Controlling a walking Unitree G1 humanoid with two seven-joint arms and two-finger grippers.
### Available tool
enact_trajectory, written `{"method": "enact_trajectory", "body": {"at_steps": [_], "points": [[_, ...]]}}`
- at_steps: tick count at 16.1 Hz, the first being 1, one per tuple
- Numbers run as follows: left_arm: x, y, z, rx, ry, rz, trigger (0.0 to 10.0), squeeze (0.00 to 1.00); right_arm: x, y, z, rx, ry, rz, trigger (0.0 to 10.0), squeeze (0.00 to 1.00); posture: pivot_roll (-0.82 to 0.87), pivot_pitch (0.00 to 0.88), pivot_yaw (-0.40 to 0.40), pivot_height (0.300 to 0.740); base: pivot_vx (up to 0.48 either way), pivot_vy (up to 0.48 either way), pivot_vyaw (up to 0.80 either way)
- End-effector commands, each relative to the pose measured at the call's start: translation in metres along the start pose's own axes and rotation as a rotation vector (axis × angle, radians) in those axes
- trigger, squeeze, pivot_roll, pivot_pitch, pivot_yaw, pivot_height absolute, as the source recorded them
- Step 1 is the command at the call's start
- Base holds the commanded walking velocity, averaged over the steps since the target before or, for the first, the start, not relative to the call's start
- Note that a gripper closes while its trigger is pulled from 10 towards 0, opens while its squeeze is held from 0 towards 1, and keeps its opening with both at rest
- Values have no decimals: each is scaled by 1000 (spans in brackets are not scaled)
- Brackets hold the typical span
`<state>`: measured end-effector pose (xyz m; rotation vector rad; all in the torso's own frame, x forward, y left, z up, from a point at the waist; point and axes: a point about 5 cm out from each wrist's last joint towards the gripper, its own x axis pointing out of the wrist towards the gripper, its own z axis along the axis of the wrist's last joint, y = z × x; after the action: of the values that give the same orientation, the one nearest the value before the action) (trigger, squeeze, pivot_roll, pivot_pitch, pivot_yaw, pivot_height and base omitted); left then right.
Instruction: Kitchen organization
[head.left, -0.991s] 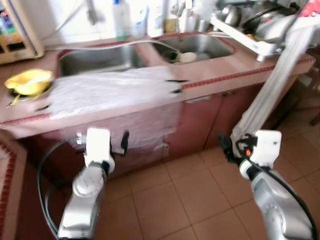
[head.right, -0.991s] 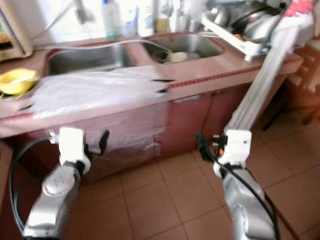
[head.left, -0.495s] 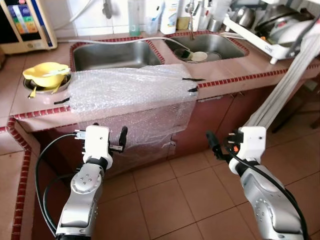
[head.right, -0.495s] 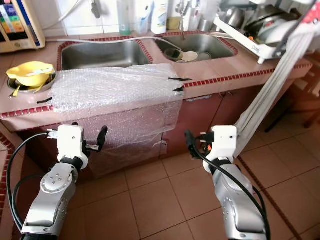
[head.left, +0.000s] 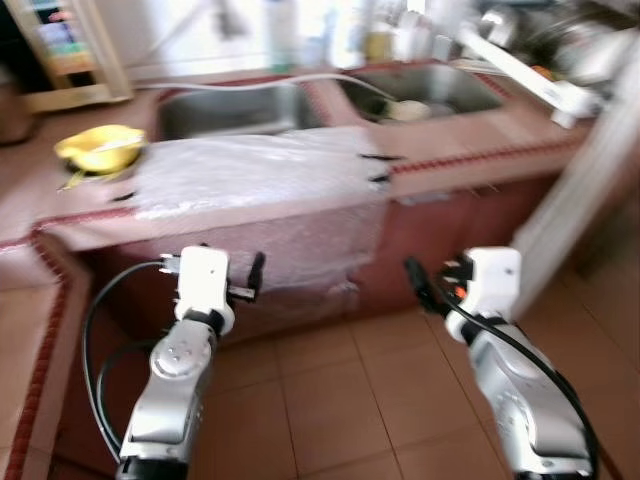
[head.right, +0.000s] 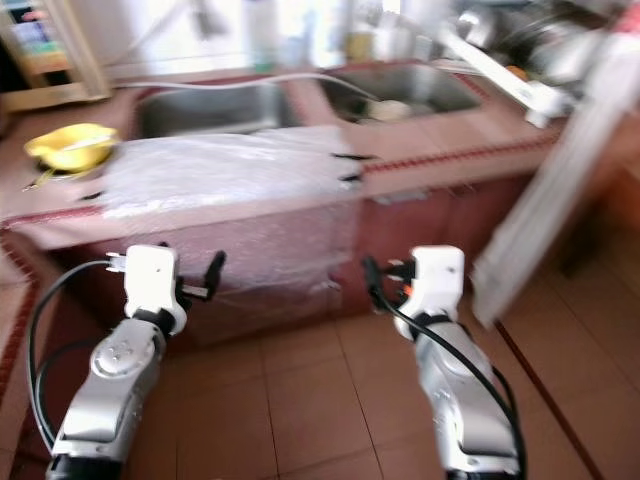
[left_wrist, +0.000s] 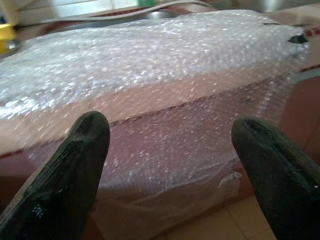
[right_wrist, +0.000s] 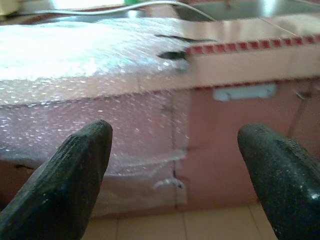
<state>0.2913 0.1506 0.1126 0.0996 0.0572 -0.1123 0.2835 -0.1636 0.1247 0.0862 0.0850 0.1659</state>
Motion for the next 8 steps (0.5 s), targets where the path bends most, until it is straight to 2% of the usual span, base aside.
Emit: {"method": "enact_trajectory", "body": {"at_steps": [1, 5, 7, 8], "points": [[0, 7, -3, 1, 11, 25, 10000, 0, 2, 7, -1, 7, 0, 16, 10000, 0, -100, 40, 40, 740, 0, -472, 800], [1, 9, -4, -4, 17, 34, 10000, 0, 5, 11, -1, -3, -3, 28, 10000, 0, -98, 44, 41, 740, 0, -472, 800], [1, 9, -4, -18, 12, 53, 10000, 0, 6, 11, 1, 11, -19, 25, 10000, 0, -97, 45, 43, 740, 0, 0, 800], [1, 10, -4, -21, 15, 53, 10000, 0, 5, 12, 2, 15, -22, 23, 10000, 0, -96, 47, 45, 740, 0, 0, 0]]}}
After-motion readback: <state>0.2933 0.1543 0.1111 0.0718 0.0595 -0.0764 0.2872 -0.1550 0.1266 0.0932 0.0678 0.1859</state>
